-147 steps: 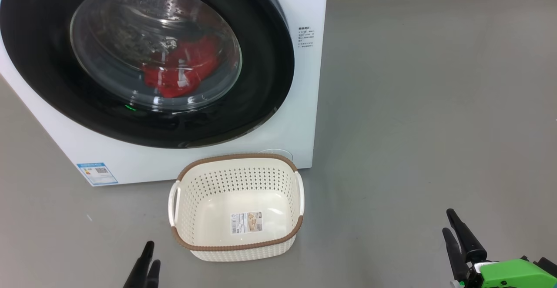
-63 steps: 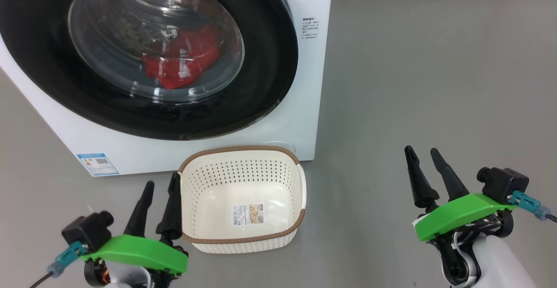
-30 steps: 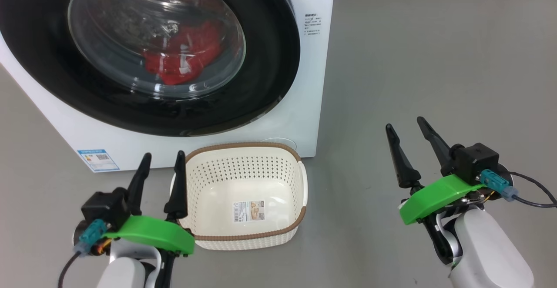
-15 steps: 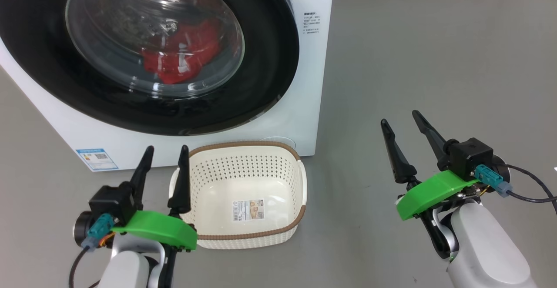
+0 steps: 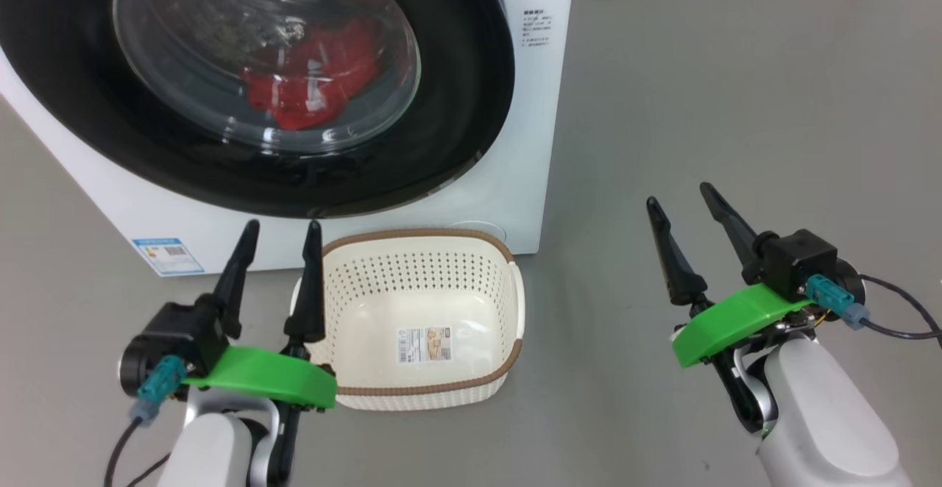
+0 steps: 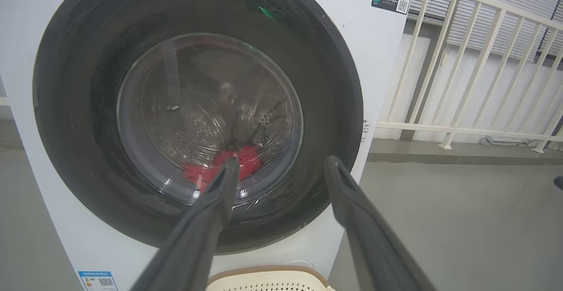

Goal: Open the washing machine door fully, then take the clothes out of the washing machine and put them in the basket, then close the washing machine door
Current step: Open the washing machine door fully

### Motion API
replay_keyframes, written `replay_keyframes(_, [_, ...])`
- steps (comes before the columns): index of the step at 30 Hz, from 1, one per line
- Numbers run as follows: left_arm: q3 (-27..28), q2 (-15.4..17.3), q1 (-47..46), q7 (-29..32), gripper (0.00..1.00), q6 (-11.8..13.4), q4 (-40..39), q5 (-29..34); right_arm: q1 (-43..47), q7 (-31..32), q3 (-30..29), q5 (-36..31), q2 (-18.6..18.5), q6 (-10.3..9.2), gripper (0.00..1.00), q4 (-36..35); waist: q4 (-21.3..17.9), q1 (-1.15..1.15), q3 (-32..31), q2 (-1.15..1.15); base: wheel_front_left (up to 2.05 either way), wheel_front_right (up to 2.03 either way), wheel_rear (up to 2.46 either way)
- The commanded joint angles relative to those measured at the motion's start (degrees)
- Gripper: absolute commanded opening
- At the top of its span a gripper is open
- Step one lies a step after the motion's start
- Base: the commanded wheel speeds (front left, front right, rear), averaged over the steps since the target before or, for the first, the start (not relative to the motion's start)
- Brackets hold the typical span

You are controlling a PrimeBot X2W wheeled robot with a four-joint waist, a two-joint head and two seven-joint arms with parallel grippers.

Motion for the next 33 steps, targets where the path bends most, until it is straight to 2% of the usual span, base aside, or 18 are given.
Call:
replay_keyframes(1, [1.7,1.3,-1.2,-0.7,1.00,0.0,-2.5,0.1,-2.6,-0.4,0.8,0.1,0.1,0.03,1.00,-1.7,0.4,0.00,0.6,0.00,0.00,0.00,0.00])
replay_keyframes(2, [1.7,1.3,-1.1,-0.7,1.00,0.0,-3.2,0.0,-2.7,-0.4,0.6,0.6,0.1,0.03,0.98,-1.9,0.5,0.00,0.9,0.00,0.00,0.00,0.00])
replay_keyframes(3, [1.6,1.3,-1.0,-0.7,1.00,-0.1,-3.7,-0.1,-2.9,-0.4,0.4,1.3,0.1,0.03,0.69,-2.0,0.7,0.00,1.3,0.00,0.00,0.00,0.00])
replay_keyframes(4, [1.6,1.3,-0.9,-0.7,1.00,-0.1,-4.2,-0.2,-3.1,-0.4,0.2,1.5,0.1,0.03,0.46,-2.2,0.8,0.00,1.6,0.00,0.00,0.00,0.00])
replay_keyframes(7, [1.0,1.3,-0.9,-0.7,1.00,0.0,-5.2,-0.6,-3.8,-0.4,-0.1,3.7,0.1,0.03,0.07,-2.1,1.3,0.00,2.6,0.00,0.00,0.00,0.00])
replay_keyframes(8, [0.8,1.3,-0.9,-0.7,1.00,0.0,-5.4,-0.7,-4.1,-0.4,-0.2,4.5,0.1,0.03,0.00,-2.0,1.5,0.00,2.9,0.00,0.00,0.00,0.00])
replay_keyframes(10, [0.5,1.3,-0.9,-0.7,1.00,0.0,-6.1,-1.1,-4.7,-0.4,-0.2,7.0,0.1,0.03,0.00,-1.9,1.9,0.00,3.5,0.00,0.00,0.00,0.00])
replay_keyframes(14, [0.4,1.3,-0.5,-0.7,1.00,-0.1,-6.9,-1.5,-6.2,-0.4,2.1,18.4,0.1,0.03,0.00,-1.4,2.6,0.00,5.0,0.00,0.00,0.00,0.00])
replay_keyframes(17, [0.4,1.3,-0.6,-0.7,1.00,-0.4,-7.8,-1.3,-8.0,-0.4,3.0,24.0,0.1,0.03,0.00,-1.0,3.3,0.00,6.5,0.00,0.00,0.00,0.00])
replay_keyframes(21, [0.3,1.3,-0.9,-0.7,1.00,-0.6,-9.5,-1.2,-10.8,-0.4,3.9,30.6,0.1,0.03,0.00,-0.5,4.3,0.00,8.7,0.00,0.00,0.00,0.00])
replay_keyframes(27, [0.5,1.3,-1.4,-0.7,1.00,-1.0,-11.6,-1.3,-15.2,-0.2,4.9,37.0,0.1,0.03,0.00,0.3,5.6,0.00,11.9,0.00,0.00,0.00,0.00])
replay_keyframes(33, [0.8,1.3,-2.7,-0.7,1.00,-1.1,-14.6,-0.3,-21.0,4.1,4.6,46.0,-0.1,0.03,0.00,-1.3,6.6,0.00,16.2,0.00,0.00,0.00,0.00])
